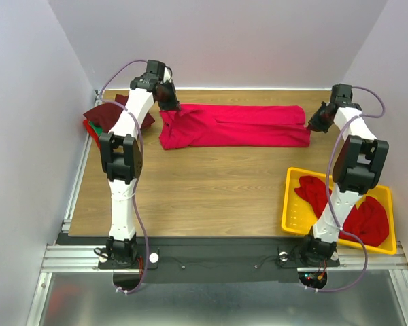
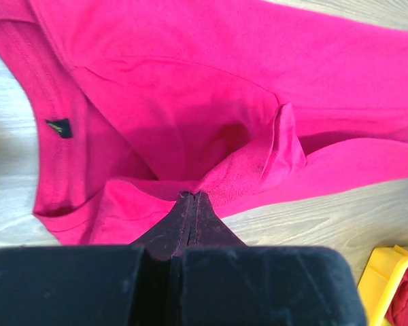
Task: Fold and stack the t-shirts
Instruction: Fold the tshirt
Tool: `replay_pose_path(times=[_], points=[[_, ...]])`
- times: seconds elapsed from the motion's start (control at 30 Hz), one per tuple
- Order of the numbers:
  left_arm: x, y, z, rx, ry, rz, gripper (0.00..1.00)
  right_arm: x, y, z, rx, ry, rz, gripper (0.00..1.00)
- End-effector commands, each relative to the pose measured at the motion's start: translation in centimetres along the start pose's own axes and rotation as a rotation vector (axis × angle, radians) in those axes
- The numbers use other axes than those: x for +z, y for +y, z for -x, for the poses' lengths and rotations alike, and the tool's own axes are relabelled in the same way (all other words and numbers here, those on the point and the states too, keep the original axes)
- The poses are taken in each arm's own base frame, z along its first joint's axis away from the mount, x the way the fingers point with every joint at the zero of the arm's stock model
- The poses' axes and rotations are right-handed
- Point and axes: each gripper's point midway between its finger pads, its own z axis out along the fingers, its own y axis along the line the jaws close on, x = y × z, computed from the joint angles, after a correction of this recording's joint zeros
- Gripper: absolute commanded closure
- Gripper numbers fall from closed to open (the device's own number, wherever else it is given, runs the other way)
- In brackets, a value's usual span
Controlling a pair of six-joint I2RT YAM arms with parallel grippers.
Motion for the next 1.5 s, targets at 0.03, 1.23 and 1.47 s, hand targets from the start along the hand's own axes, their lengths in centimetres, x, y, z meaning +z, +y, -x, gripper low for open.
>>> replay_pose_path(times=[0.03, 1.23, 1.47], points=[[-0.5, 0.6, 1.6, 0.016, -0.041, -0.031, 1.00, 0.7, 1.5, 1.0, -0.039, 0.008, 0.021, 1.00], [-2.5, -0.1, 11.2, -0.173, -0.392, -0.096, 0.02, 0.0, 7.3, 9.2, -0.109, -0.156, 0.118, 0.34], [0.3, -0.4, 2.9, -0.104, -0.160, -0.069, 0.02, 1.4, 6.9, 2.5, -0.189, -0.014, 0.102, 0.34]])
